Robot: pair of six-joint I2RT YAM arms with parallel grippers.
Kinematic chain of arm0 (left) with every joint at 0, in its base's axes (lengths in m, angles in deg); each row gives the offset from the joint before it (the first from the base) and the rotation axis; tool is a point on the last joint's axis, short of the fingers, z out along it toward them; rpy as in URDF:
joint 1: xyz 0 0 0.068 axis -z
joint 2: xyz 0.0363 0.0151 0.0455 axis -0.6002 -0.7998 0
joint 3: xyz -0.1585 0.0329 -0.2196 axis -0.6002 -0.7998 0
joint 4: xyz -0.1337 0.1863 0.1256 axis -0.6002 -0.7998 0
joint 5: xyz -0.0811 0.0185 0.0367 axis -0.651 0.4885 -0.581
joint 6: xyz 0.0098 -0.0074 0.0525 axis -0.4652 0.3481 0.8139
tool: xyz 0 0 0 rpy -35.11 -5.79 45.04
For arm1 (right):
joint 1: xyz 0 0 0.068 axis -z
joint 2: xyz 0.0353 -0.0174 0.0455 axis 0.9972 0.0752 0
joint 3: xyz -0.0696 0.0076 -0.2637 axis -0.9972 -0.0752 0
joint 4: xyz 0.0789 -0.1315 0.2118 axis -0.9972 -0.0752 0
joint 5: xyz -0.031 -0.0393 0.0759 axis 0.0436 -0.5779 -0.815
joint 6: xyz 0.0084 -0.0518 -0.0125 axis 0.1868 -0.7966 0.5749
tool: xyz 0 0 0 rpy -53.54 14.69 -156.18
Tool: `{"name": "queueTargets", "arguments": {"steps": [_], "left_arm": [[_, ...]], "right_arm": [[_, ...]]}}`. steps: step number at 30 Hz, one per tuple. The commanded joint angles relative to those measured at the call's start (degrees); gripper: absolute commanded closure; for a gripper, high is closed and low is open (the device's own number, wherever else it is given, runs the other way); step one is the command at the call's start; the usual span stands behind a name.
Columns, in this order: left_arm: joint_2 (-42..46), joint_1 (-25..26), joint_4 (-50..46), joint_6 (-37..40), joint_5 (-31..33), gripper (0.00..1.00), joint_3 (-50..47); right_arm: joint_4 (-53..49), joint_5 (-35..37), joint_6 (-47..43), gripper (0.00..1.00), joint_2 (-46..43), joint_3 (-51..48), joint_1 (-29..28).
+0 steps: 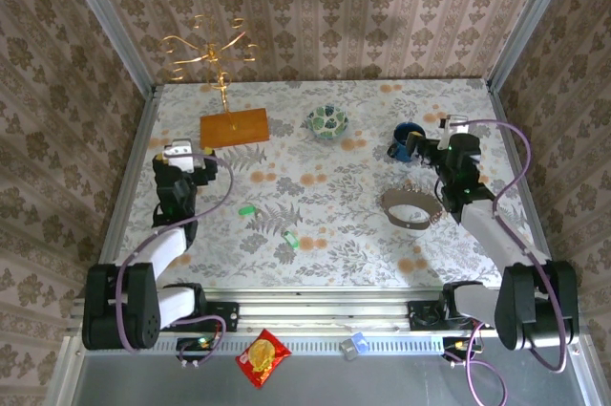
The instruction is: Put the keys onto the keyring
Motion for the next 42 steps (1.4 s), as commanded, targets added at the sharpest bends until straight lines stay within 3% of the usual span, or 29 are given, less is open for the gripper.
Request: {"name": "queueTargets", "arguments": {"steps": [1,5,9,11,16,22,30,42], "left_arm": [[3.7,0.6,-9.4,-5.0,-4.9,0.04,3.2],[7.4,3.5,-15.2,-8.9,-6.3,0.07,3.7],[8.8,11.1,-20.2,-10.7,-5.2,0.09,4.2],[9.0,16.1,-20.7,-11.3,-1.8,0.09,3.9],[5.8,29.0,-17.8,-16.1,2.5,0.11,2.7],[-2.3,39.5,-12.6,-19.1,8.5,0.11,3.4],[-9.5,44.3,-8.0,-19.9,10.5,0.11,6.0],[-10.0,45.1,-7.6,-19.5,11.5,0.11,6.4]], "right_arm": [[-19.7,0.7,13.4,0.11,-1.6,2.6,-1.3],[-33.3,-1.3,22.0,0.22,-2.6,4.5,-2.4],[-39.9,-6.1,28.1,0.4,-3.5,3.3,-4.4],[-40.3,-8.1,32.1,0.47,-3.9,1.6,-5.9],[-36.6,-9.9,40.6,0.53,-3.2,-2.2,-11.6],[-32.1,-10.4,44.1,0.6,2.1,-2.5,-14.5],[-27.5,-10.8,45.6,0.69,7.4,-2.9,-14.9],[-21.9,-11.0,47.7,0.78,12.6,-4.0,-14.9]]}}
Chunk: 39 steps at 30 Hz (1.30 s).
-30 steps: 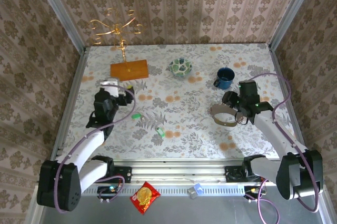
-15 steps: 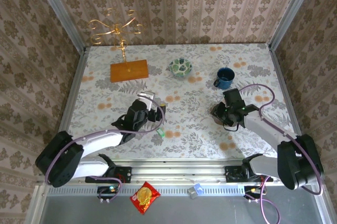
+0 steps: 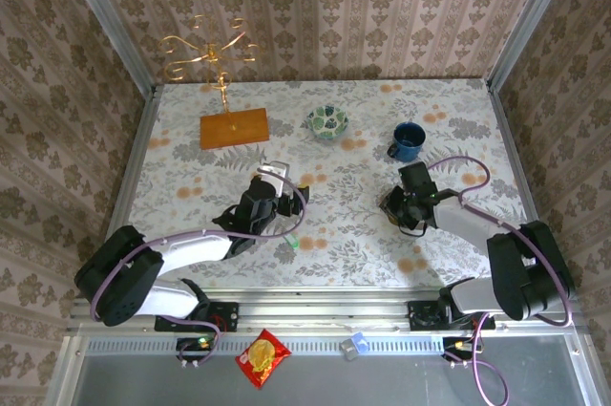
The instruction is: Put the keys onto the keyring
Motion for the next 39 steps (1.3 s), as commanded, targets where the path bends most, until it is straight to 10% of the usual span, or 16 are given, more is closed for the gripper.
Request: {"name": "queueTargets", "arguments": {"steps": [1,27,39], "left_arm": [[0.5,0.5,1.6,-1.0,1.3,0.11,0.9],[2.8,0.9,0.0,0.3,3.1,0.11,0.7],[3.6,0.8,-1.3,3.4,4.1,0.11,1.4]], "right_arm": [[2.6,-0.1,1.8,0.78,1.1,-0.4,-0.3],[-8.5,3.4,-11.9,1.0,-3.2,3.7,-1.0],[-24.5,6.7,-23.2,1.0,-5.1,8.4,-14.9]]}}
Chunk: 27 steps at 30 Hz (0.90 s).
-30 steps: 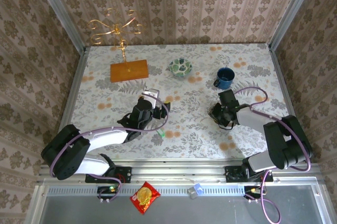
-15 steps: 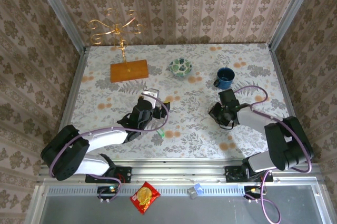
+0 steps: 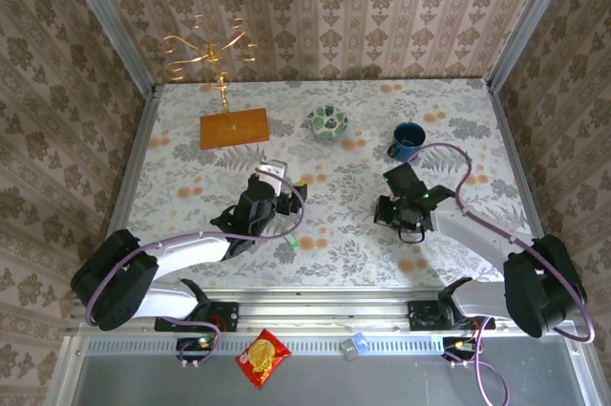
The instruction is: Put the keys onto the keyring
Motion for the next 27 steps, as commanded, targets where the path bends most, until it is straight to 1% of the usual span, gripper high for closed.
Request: {"name": "queueTargets", "arguments": {"steps": [1,4,8,13,17,18,21,24,27], "left_arm": [[1.7,0.4,-0.4,2.0,1.3,0.11,1.3],[1.8,0.3,-0.4,2.0,1.4,0.11,1.1],[1.8,0.3,-0.4,2.0,1.6,0.11,0.9],[2.1,0.3,-0.4,2.0,1.7,0.11,0.6],[2.5,0.4,-0.4,1.9,1.9,0.11,0.5],[2.5,0.3,-0.4,1.9,1.9,0.11,0.5],[2.6,0.3,-0.6,1.9,2.0,0.11,0.4],[2.6,0.3,-0.5,1.9,2.1,0.11,0.5],[2.5,0.3,-0.4,1.9,2.1,0.11,0.5]], "right_arm": [[-7.8,2.5,-4.0,1.0,1.0,2.4,-4.5],[-9.2,3.3,-4.3,1.0,2.6,2.9,-8.0],[-8.5,3.1,-4.3,1.0,5.5,2.7,-10.4],[-7.1,2.4,-4.6,1.0,9.8,2.9,-11.3],[-6.9,2.6,-4.6,1.0,11.2,3.3,-11.6],[-6.9,2.7,-4.6,0.98,11.3,3.4,-11.6],[-7.2,3.4,-4.3,0.88,11.3,3.8,-11.6],[-7.4,4.0,-4.1,0.83,11.3,4.2,-11.6],[-7.7,4.7,-3.8,0.8,11.3,4.7,-11.6]]}}
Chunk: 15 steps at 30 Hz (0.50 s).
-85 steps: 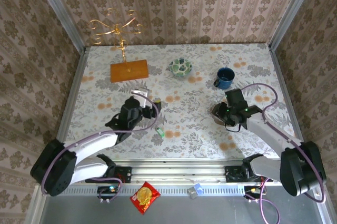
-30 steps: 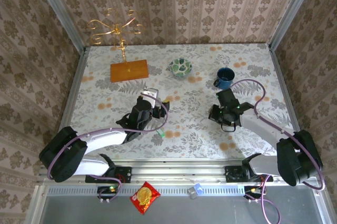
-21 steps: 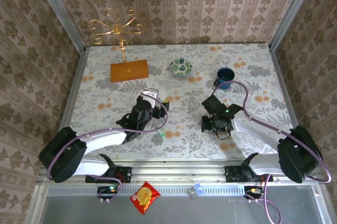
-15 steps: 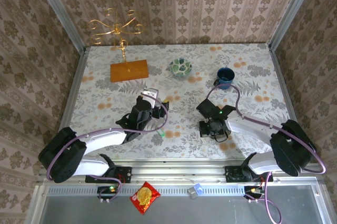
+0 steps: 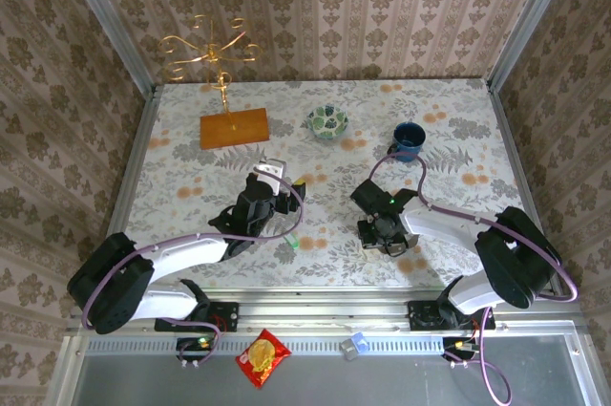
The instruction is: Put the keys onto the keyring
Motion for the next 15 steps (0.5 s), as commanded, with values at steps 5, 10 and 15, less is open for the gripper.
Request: {"name": "queueTargets", "arguments": {"steps": [5,10,15], "left_arm": [[0.8,0.3,-0.1,1.1,1.1,0.11,0.6],[0.9,0.3,-0.4,1.2,1.2,0.11,0.6],[0.9,0.4,-0.5,1.1,1.4,0.11,0.6]], "right_arm": [[-1.8,2.1,0.0,0.81,1.5,2.4,-0.4],[-2.6,2.0,-0.3,0.84,2.0,2.7,-0.4],[-3.8,2.3,-0.7,0.87,1.9,2.9,-0.3]]}}
